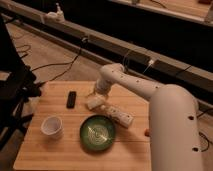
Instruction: Place the white sponge in the ceramic cup
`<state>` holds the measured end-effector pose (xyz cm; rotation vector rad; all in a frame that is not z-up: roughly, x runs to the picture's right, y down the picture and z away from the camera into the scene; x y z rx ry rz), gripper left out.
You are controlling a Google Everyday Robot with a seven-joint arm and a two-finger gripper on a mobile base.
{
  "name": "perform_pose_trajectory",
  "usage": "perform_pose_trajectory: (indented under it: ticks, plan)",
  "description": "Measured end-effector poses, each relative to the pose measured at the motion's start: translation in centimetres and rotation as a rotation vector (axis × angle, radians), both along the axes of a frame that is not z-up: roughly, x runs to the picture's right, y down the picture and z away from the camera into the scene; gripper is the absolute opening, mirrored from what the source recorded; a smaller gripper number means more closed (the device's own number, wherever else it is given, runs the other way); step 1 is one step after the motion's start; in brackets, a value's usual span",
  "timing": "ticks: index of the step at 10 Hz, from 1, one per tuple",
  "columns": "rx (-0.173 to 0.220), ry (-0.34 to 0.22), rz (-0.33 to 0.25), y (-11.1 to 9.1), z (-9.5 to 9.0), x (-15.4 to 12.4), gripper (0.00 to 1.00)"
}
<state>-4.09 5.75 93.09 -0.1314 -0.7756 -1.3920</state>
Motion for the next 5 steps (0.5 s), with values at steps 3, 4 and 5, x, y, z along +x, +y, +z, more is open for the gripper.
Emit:
perform_pose_trajectory:
  ticks: [3,4,5]
  plan:
    - [-0.02,-0.019,0.027,1.3,1.5,0.2,0.8]
    - [-0.031,-0.031,0.026,2.0,1.9,0.1,0.73]
    - [-0.044,-0.043,0.009,2.8,2.1,-0.2,0.63]
